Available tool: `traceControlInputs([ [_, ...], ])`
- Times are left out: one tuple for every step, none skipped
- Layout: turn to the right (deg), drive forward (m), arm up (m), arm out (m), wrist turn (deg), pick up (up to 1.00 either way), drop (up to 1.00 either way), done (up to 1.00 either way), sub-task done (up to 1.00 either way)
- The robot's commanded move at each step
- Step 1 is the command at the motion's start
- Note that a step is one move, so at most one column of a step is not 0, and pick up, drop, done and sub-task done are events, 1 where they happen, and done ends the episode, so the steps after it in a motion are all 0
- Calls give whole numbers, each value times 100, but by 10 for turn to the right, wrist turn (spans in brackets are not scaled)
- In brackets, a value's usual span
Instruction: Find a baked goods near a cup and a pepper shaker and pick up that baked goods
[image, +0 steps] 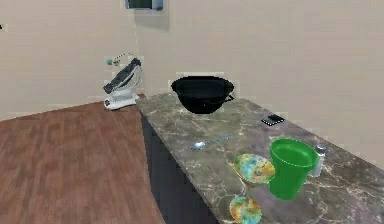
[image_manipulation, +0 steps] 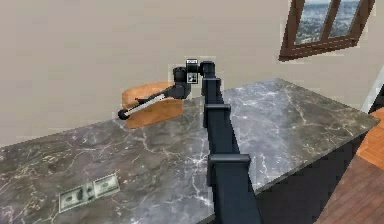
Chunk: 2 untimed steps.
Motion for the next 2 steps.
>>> traceControlInputs([
  [0,0,0,0,0,100,0,0,0],
  [0,0,6,0,0,0,0,0,0],
])
